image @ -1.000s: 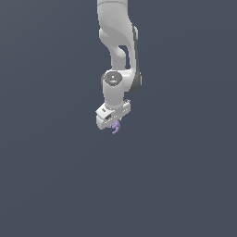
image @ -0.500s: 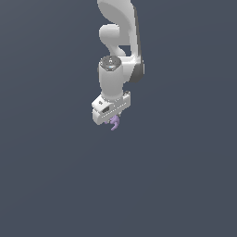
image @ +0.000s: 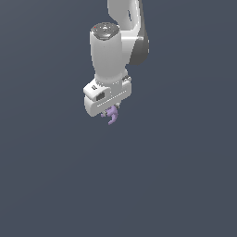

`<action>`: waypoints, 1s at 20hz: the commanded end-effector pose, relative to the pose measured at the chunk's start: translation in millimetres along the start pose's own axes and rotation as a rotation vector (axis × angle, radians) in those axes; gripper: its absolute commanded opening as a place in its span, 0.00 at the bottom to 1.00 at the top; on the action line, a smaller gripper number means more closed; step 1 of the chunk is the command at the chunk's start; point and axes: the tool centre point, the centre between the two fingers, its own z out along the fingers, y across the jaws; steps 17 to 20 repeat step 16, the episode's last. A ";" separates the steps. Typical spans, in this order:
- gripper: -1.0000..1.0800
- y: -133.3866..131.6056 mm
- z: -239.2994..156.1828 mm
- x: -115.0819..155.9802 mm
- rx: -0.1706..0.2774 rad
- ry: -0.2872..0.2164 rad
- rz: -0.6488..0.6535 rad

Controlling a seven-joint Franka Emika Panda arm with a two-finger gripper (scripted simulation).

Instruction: Pick up the object and move it to a goal position.

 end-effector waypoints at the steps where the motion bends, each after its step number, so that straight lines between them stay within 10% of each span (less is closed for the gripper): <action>1: 0.00 5.1 -19.7 3.8 0.001 -0.001 0.000; 20: 0.00 21.0 -67.6 15.9 0.001 -0.002 0.001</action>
